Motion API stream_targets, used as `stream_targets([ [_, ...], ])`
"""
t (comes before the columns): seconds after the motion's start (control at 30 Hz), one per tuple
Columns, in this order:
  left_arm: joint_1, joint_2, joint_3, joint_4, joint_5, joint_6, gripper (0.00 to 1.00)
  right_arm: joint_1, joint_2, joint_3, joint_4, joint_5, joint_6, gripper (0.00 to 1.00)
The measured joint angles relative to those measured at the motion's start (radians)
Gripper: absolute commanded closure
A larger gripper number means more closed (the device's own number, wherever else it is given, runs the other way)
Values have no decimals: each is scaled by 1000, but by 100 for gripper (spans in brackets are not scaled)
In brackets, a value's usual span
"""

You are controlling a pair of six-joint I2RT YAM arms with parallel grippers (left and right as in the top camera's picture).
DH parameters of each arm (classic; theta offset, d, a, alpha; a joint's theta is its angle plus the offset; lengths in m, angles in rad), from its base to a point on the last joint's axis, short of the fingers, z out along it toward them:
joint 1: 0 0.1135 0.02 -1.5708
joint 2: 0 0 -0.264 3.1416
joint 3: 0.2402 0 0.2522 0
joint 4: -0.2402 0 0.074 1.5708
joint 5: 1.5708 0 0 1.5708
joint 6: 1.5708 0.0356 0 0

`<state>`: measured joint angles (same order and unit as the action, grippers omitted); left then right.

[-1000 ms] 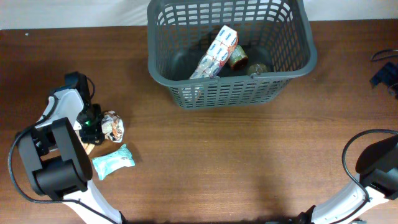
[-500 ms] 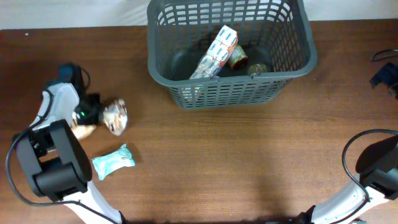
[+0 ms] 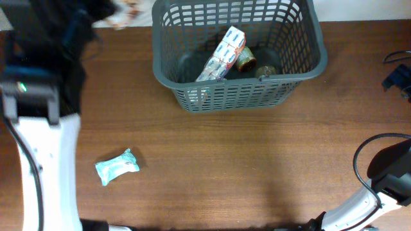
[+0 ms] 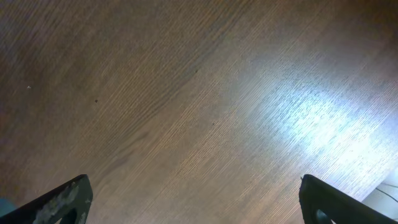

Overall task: Pack container
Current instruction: 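Lift the snack bag and carry it over the basket, then drop the snack bag into the basket by opening the left gripper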

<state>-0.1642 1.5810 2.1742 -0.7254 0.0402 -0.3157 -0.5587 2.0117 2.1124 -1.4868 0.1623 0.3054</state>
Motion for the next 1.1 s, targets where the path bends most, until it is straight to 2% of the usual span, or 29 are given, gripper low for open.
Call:
stream_targets([
  [0.1,-119,5,4,8,8,128,98,0,0,0,0,0,1,1],
  [0.27,-209,120,-2,13,1,222,98,0,0,0,0,0,1,1],
  [0.53,-238,323,-21,23,-8,258,98,0,0,0,0,0,0,1],
  [0.87,-238,439,-24,31,-14,268,98,0,0,0,0,0,0,1],
  [1.1,-238,476,-24,20,-14,271,75,0,0,0,0,0,1,1],
])
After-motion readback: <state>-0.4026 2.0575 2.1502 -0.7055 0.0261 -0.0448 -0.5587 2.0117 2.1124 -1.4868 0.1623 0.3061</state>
